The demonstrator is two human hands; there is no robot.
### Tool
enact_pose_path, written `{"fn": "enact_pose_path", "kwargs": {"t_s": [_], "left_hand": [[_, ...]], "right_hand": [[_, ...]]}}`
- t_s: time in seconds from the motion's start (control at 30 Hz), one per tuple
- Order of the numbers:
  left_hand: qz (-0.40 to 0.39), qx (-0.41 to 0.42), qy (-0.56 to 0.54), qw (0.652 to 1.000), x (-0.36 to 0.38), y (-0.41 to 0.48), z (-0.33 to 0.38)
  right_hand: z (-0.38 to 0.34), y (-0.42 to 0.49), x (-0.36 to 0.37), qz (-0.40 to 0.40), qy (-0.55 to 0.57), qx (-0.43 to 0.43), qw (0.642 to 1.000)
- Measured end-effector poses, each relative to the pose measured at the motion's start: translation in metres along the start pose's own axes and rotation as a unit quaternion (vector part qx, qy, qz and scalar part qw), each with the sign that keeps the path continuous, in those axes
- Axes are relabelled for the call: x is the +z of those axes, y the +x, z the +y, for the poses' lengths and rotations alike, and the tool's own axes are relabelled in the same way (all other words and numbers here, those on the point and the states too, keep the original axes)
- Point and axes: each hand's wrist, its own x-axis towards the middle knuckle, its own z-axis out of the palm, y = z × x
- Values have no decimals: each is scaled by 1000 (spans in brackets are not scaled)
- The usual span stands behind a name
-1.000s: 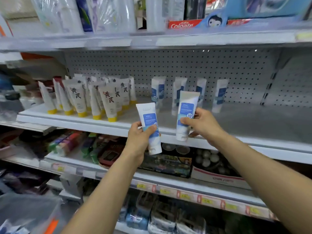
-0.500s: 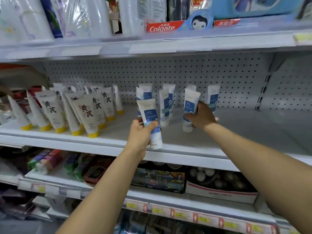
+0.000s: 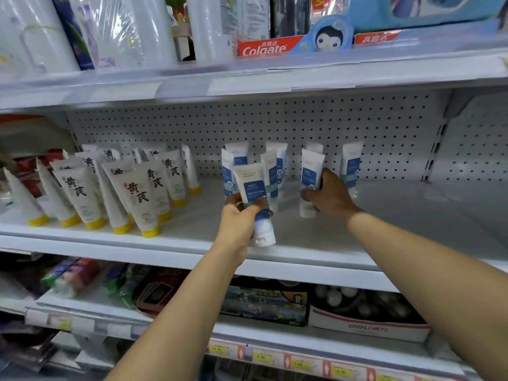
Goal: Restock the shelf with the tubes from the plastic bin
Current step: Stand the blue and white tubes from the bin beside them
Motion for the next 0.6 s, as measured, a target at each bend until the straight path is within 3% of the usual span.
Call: {"fn": "enact_pose_path", "kwargs": {"t_s": [0.1,0.23,0.37,0.43,0.6], "left_hand": [[5,3,-10,1000,2,0,1],[16,5,-15,1000,9,0,0],[16,22,-14,1000,27,-3,-4],[20,35,-12,999,37,-5,-6],[-8,56,-10,998,64,-14,-6]], "right_hand": [[-1,-9,-4,-10,26,33,999],[-14,-41,-5,43,118,82,989],[-31,-84,-3,-155,113,-4,981],[-31,-91,0,-207,84,-39,974],[-20,-92,-9,-127,-10,-57,990]]}}
